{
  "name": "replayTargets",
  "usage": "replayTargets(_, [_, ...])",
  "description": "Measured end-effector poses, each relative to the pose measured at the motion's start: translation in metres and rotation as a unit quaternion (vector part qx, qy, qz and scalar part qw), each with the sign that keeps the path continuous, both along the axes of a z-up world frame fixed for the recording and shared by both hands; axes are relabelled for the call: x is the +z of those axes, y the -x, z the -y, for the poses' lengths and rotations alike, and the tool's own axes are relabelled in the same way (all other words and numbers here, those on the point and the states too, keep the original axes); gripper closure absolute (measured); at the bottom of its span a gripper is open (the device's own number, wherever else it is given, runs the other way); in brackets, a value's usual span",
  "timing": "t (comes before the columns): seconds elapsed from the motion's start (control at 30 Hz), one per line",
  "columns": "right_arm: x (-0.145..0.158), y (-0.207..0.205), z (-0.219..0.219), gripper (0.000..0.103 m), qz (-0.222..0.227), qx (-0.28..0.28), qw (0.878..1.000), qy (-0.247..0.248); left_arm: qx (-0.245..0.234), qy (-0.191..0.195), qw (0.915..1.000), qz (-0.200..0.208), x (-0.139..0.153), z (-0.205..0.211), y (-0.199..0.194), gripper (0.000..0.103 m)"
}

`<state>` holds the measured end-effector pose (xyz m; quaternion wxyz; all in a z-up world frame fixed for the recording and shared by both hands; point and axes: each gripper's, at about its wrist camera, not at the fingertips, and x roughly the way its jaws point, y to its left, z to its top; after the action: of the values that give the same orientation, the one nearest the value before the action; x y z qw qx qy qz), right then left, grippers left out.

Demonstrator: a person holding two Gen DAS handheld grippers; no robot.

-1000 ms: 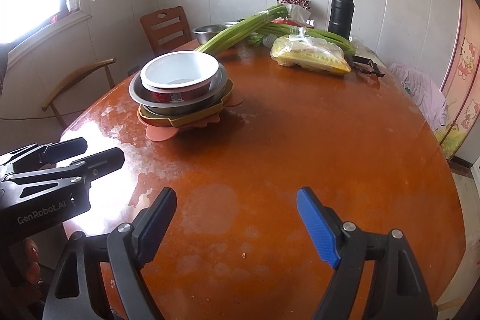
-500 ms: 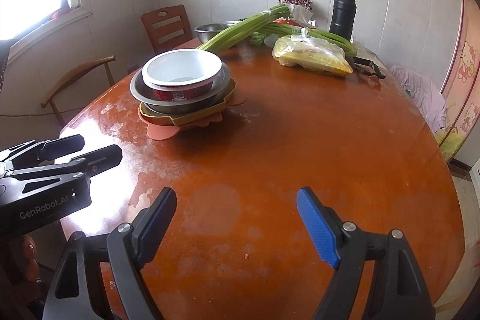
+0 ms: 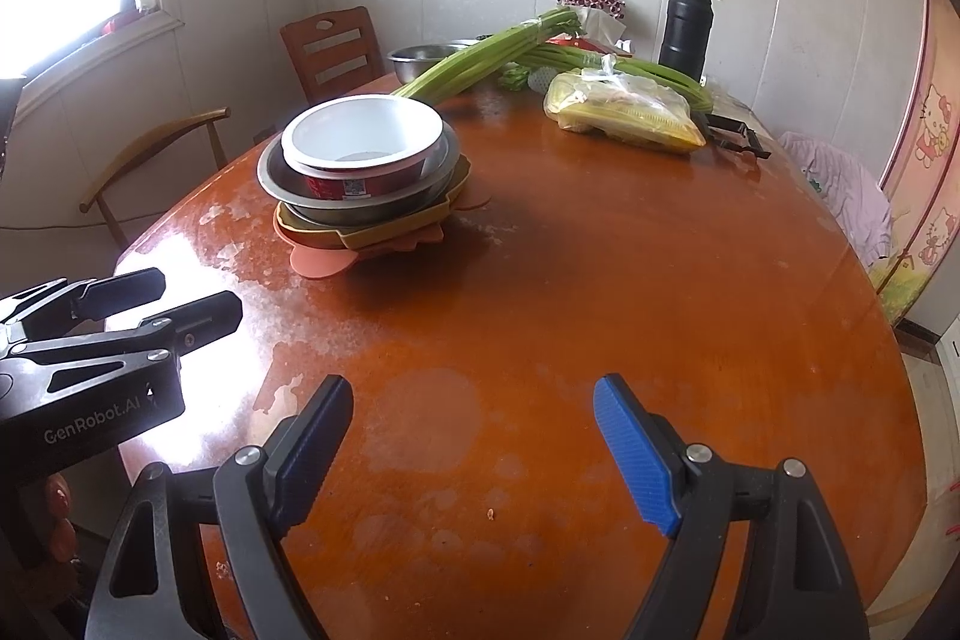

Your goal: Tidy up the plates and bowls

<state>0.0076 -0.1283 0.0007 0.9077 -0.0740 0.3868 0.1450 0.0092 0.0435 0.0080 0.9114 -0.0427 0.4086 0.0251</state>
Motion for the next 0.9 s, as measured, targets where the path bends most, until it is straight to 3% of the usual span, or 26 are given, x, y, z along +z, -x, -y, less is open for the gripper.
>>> replayTargets(0.9, [0.0006, 0.0017, 0.0011, 0.021, 0.004, -0.006, 1.000, 0.004, 0.001, -0.010, 0.9999, -0.008, -0.0037, 0.0002, -0.0021, 0.035])
